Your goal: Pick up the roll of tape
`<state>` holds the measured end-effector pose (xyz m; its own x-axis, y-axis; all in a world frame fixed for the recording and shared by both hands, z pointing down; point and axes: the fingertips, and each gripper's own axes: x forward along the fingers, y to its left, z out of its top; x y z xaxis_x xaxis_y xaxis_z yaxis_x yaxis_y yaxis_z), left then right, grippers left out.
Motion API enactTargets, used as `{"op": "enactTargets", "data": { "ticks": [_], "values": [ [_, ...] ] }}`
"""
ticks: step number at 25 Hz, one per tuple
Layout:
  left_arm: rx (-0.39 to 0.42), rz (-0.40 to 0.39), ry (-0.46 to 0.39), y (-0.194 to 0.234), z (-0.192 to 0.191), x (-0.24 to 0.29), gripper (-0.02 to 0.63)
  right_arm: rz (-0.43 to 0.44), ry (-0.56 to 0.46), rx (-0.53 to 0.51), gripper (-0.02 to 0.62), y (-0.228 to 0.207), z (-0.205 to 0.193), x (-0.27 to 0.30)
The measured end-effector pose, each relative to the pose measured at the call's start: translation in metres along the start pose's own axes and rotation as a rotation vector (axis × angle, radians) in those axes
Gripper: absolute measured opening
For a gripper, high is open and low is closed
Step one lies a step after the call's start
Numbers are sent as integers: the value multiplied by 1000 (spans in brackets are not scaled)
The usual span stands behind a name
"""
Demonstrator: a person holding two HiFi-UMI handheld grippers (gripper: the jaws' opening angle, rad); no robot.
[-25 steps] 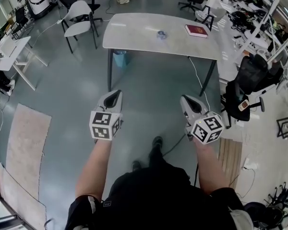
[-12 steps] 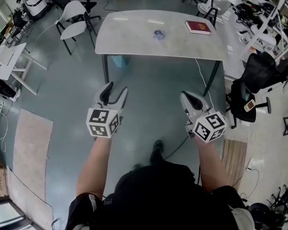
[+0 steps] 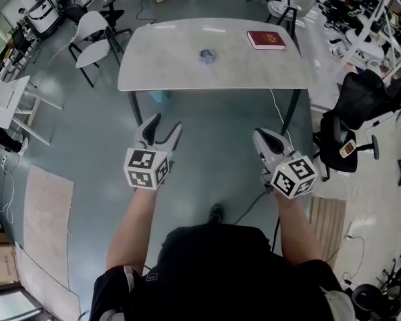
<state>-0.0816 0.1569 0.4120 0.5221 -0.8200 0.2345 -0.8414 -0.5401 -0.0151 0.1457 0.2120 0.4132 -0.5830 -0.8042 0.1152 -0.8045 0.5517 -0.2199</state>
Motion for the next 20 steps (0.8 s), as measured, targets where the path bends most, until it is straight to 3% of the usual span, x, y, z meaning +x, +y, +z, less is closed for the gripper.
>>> {"op": "enactTargets", "data": {
  "ticks": [4, 10, 16, 20],
  "values": [
    [11, -10, 0, -10, 14, 27, 253, 4, -10, -2, 3, -26, 14, 3],
    [-3, -18, -9, -4, 17, 45, 253, 35, -11, 1, 3, -27, 16, 17],
    [-23, -30, -17, 25, 25, 77, 252, 35, 2, 9, 3, -39, 21, 45],
    [-52, -70, -43, 44, 37, 126, 252, -1, 13, 6, 3, -71, 30, 73]
  ]
}}
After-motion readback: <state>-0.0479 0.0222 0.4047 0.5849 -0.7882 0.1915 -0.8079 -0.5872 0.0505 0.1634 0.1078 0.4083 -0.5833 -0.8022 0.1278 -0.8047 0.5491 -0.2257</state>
